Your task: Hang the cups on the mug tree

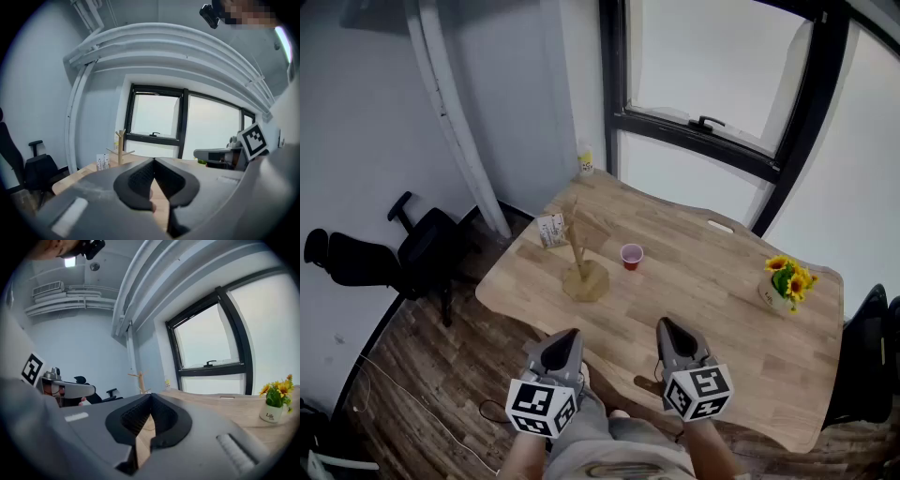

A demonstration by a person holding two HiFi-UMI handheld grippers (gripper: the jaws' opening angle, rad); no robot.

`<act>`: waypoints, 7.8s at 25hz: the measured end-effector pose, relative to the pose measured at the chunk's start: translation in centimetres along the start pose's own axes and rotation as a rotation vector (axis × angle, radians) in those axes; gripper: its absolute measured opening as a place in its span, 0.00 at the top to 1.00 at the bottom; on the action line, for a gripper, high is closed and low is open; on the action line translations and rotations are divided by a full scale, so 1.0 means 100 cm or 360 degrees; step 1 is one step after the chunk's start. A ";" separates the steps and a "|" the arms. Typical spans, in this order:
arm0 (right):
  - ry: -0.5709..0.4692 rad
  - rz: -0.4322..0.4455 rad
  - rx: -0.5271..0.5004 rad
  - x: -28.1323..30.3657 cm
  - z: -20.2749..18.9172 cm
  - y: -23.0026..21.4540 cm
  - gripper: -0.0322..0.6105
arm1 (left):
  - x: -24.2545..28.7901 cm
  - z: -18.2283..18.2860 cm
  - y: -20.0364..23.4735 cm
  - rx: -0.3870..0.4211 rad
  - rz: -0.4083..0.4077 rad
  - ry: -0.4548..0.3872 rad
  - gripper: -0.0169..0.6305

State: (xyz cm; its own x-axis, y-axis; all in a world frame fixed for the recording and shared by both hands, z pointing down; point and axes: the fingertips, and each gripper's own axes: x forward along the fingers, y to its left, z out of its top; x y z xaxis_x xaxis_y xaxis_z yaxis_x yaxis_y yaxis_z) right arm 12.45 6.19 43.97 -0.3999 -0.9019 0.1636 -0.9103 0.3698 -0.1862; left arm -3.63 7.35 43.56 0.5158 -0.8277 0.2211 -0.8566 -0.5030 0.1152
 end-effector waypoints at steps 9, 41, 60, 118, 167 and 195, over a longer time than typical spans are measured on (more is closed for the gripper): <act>-0.0028 -0.0036 0.0040 0.020 0.004 -0.011 0.95 | 0.004 0.000 0.015 0.0003 0.0022 0.0022 0.97; 0.0212 -0.0157 0.0469 0.181 -0.028 -0.092 0.77 | 0.123 -0.004 0.131 -0.0015 -0.0007 0.0229 0.97; 0.0418 -0.0319 0.1027 0.254 -0.105 -0.145 0.77 | 0.160 -0.032 0.171 -0.0088 -0.0019 0.0379 0.97; 0.0528 -0.0490 0.1328 0.286 -0.152 -0.171 0.92 | 0.163 -0.042 0.188 -0.0109 -0.0050 0.0378 0.97; -0.0053 -0.0265 0.0139 0.278 0.067 -0.119 0.92 | 0.133 -0.007 0.164 -0.0063 -0.0030 0.0201 0.97; -0.0113 -0.0218 -0.0552 0.282 0.095 -0.058 0.92 | 0.109 -0.007 0.175 -0.0085 0.0057 0.0144 0.97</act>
State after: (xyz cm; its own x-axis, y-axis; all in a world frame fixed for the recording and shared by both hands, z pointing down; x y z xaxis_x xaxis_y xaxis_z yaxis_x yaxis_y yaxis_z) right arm 7.46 -23.54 40.47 -0.2747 -0.9569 0.0943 -0.9418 0.2875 0.1740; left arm -13.01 -10.30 48.63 0.4833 -0.8178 0.3124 -0.8753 -0.4575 0.1565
